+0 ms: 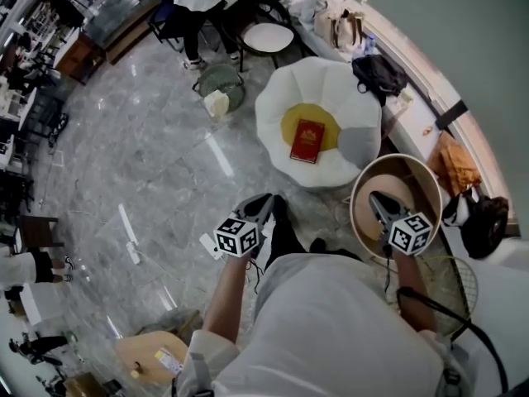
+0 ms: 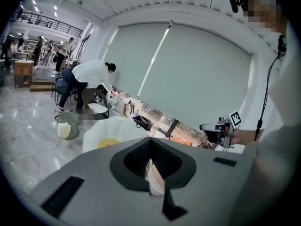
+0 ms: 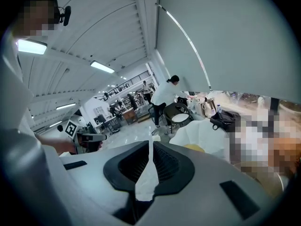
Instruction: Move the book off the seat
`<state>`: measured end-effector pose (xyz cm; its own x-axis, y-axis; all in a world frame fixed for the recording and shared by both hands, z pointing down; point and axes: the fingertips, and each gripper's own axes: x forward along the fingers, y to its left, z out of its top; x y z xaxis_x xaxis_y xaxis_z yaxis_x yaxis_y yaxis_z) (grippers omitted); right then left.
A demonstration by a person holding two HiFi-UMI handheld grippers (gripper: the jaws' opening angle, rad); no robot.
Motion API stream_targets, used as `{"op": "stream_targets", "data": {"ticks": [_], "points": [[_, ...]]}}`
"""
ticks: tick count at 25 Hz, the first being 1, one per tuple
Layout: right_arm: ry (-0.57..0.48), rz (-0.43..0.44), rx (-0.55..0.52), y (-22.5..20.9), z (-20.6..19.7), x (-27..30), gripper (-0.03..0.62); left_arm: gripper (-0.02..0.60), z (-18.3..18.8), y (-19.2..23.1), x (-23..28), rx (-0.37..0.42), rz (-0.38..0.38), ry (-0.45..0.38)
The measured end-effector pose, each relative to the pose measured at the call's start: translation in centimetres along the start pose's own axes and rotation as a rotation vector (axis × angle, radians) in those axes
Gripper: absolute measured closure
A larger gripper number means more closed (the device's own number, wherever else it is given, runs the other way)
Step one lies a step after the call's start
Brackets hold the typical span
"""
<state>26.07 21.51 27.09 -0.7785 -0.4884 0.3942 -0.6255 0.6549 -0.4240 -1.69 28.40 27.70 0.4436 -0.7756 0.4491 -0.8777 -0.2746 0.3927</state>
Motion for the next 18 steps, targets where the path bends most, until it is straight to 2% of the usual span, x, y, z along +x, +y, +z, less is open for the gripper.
{"op": "stream_targets", "data": {"ticks": [18], "points": [[-0.006,-0.117,0.065,-0.2,4.7,10.6,0.545,0.580,7.4,9.7,6.1,0.050,-0.137,0.091]]}}
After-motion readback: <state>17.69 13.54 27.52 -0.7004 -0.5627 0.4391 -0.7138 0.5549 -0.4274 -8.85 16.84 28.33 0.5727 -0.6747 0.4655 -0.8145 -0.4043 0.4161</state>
